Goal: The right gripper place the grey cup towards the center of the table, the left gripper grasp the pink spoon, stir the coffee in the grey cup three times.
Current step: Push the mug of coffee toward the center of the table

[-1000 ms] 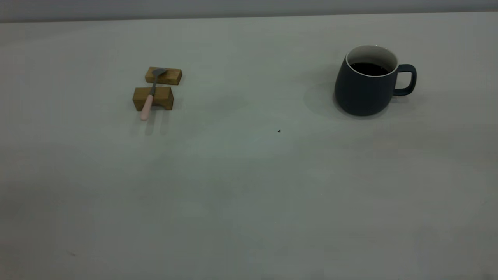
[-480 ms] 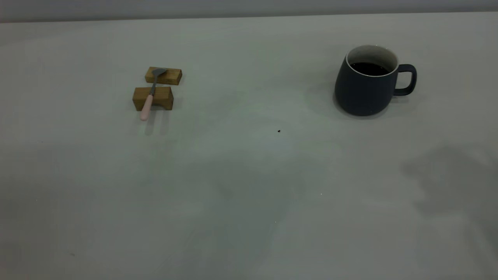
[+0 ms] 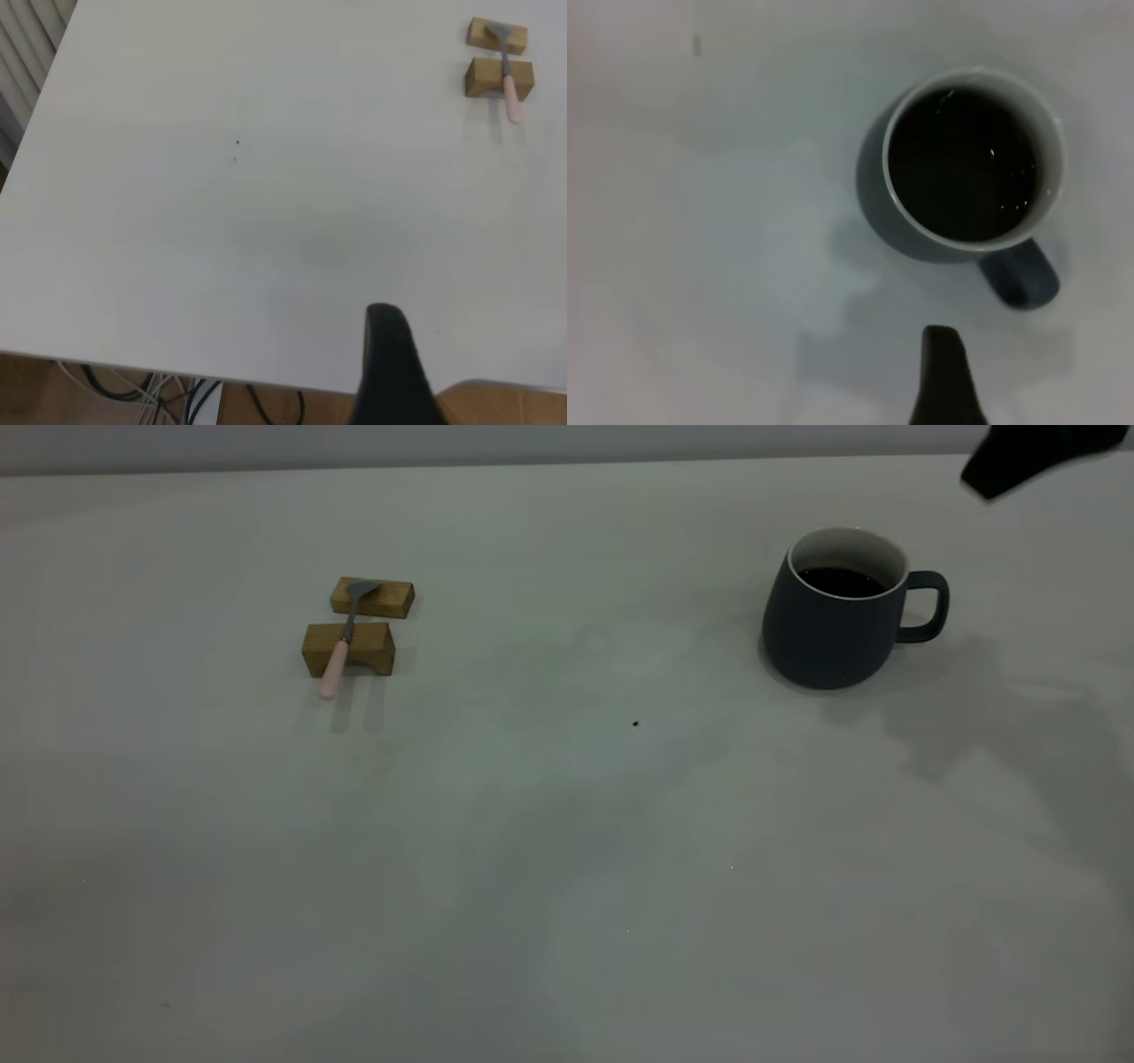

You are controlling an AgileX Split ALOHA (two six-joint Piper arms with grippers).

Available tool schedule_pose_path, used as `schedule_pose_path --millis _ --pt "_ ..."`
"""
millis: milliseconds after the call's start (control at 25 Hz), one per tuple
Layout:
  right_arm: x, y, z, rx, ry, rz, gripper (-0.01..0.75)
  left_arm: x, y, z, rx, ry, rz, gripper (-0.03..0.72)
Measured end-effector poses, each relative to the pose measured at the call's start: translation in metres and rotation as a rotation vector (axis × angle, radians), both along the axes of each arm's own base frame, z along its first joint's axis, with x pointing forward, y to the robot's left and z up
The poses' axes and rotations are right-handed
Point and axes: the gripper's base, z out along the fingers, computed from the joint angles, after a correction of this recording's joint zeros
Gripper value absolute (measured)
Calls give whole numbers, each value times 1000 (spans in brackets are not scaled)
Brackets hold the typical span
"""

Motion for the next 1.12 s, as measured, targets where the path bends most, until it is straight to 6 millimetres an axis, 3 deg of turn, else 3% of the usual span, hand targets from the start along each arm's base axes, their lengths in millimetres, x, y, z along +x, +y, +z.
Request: schedule_pose_path --millis 160,400,720,1120 --pt "22 -14 -39 -55 2 206 562 0 0 0 0 0 0 558" --pt "47 -31 -71 -34 7 376 562 0 0 0 -1 0 1 558" --pt "74 -33 -100 -11 -1 378 562 0 0 0 -1 0 1 558" --pt "74 -32 -135 18 36 388 530 0 0 0 -1 0 1 558"
